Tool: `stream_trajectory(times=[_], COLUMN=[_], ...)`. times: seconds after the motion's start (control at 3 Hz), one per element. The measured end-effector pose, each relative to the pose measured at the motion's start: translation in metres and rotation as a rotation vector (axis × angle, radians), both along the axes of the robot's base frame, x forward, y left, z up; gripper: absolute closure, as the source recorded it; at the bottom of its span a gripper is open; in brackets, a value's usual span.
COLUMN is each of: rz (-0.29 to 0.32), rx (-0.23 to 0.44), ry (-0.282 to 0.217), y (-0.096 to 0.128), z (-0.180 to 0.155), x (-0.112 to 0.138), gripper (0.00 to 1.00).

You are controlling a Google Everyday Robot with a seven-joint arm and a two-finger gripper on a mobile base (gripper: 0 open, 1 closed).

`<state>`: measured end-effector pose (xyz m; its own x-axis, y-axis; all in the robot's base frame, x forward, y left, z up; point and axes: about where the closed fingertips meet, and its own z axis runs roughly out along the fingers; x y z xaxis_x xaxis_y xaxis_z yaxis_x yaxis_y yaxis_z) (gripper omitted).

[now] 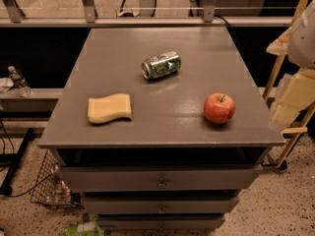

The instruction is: Move green can near apple

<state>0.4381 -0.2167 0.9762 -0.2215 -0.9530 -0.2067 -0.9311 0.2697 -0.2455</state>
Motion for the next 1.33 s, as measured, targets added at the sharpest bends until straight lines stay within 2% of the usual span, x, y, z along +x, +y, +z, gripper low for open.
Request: stream_trajectory(times=[0.33,0.67,1.0,1.33], rz=[0.000,0.081,0.210,0.313], rx=[0.000,-0.026,-0.071,-0.117], ry=[0.000,-0.028,-0.045,-0.079], y=[0.000,-0.003,-0.004,0.019], z=[0.000,0.005,0.005,-0.008], x=[0.000,0.028,0.077,0.140], gripper=[0.00,0.00,0.00,0.00])
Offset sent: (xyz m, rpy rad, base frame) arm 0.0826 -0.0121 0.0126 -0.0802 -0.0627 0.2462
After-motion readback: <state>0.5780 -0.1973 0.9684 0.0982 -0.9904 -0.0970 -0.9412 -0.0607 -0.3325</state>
